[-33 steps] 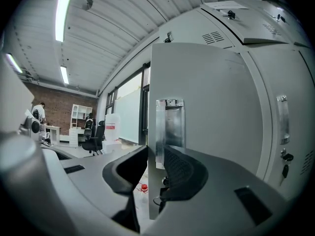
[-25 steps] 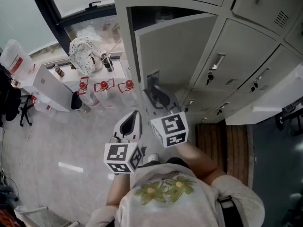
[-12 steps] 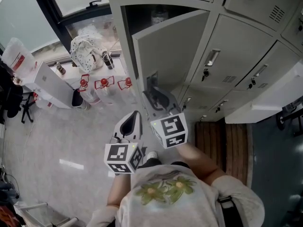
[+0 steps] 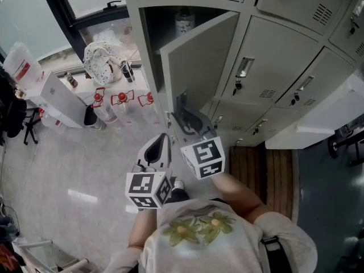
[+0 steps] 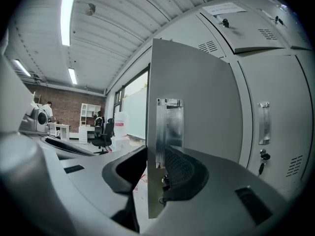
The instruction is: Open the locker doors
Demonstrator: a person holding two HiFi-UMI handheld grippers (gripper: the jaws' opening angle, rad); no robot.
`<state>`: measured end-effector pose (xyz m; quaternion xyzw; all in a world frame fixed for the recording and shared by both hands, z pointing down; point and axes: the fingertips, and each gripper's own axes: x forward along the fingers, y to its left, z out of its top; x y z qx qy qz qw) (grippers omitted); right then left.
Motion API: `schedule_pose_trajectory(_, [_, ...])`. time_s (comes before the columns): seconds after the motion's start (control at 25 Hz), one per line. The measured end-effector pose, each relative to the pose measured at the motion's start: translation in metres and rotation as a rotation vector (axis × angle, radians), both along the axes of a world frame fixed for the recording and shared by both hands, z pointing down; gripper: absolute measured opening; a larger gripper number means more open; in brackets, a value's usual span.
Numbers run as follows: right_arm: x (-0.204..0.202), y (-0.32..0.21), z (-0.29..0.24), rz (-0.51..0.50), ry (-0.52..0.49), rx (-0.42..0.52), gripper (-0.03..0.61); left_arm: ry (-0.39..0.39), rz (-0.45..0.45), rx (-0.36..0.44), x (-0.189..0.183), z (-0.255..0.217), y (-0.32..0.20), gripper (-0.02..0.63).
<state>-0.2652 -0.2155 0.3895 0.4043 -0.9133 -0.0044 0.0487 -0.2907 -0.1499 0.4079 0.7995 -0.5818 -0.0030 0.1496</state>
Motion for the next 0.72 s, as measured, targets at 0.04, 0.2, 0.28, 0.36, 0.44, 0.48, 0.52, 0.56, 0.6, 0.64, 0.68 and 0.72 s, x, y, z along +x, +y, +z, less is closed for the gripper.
schedule_pose_trajectory(0.04, [0.003, 0.001, 0.0, -0.002, 0.001, 0.0, 0.123, 0.0, -0.002, 0.003, 0.003, -0.001, 0.002, 0.029])
schedule_pose_trajectory(0.2, [0.013, 0.008, -0.001, -0.003, 0.006, -0.004, 0.124, 0.002, -0.013, 0.004, 0.012, -0.002, 0.012, 0.029])
schedule_pose_trajectory(0.28, [0.019, 0.012, 0.0, -0.004, 0.01, -0.004, 0.126, 0.003, -0.019, 0.002, 0.016, -0.002, 0.019, 0.029])
schedule_pose_trajectory(0.36, [0.024, 0.015, -0.001, -0.004, 0.011, -0.002, 0.127, 0.004, -0.024, 0.003, 0.02, -0.003, 0.024, 0.029])
schedule_pose_trajectory(0.44, [0.029, 0.019, -0.001, -0.003, 0.012, -0.001, 0.129, 0.004, -0.027, 0.003, 0.024, -0.003, 0.03, 0.029])
schedule_pose_trajectory(0.48, [0.031, 0.02, -0.001, -0.002, 0.013, -0.001, 0.129, 0.004, -0.029, 0.003, 0.027, -0.003, 0.032, 0.029])
schedule_pose_trajectory(0.52, [0.034, 0.022, -0.001, -0.002, 0.013, -0.001, 0.128, 0.004, -0.029, 0.003, 0.029, -0.003, 0.035, 0.029])
schedule_pose_trajectory(0.56, [0.037, 0.024, -0.001, -0.001, 0.014, 0.0, 0.129, 0.004, -0.03, 0.003, 0.032, -0.003, 0.037, 0.029])
schedule_pose_trajectory(0.6, [0.04, 0.025, -0.001, -0.001, 0.014, -0.001, 0.129, 0.003, -0.03, 0.004, 0.035, -0.004, 0.039, 0.029])
schedule_pose_trajectory(0.64, [0.044, 0.027, -0.001, 0.0, 0.014, -0.001, 0.129, 0.003, -0.029, 0.006, 0.038, -0.004, 0.04, 0.029])
schedule_pose_trajectory(0.68, [0.046, 0.028, -0.001, 0.001, 0.015, -0.003, 0.129, 0.003, -0.028, 0.008, 0.04, -0.005, 0.042, 0.029])
schedule_pose_trajectory(0.72, [0.049, 0.029, 0.0, 0.003, 0.015, -0.005, 0.129, 0.003, -0.027, 0.009, 0.042, -0.006, 0.044, 0.029])
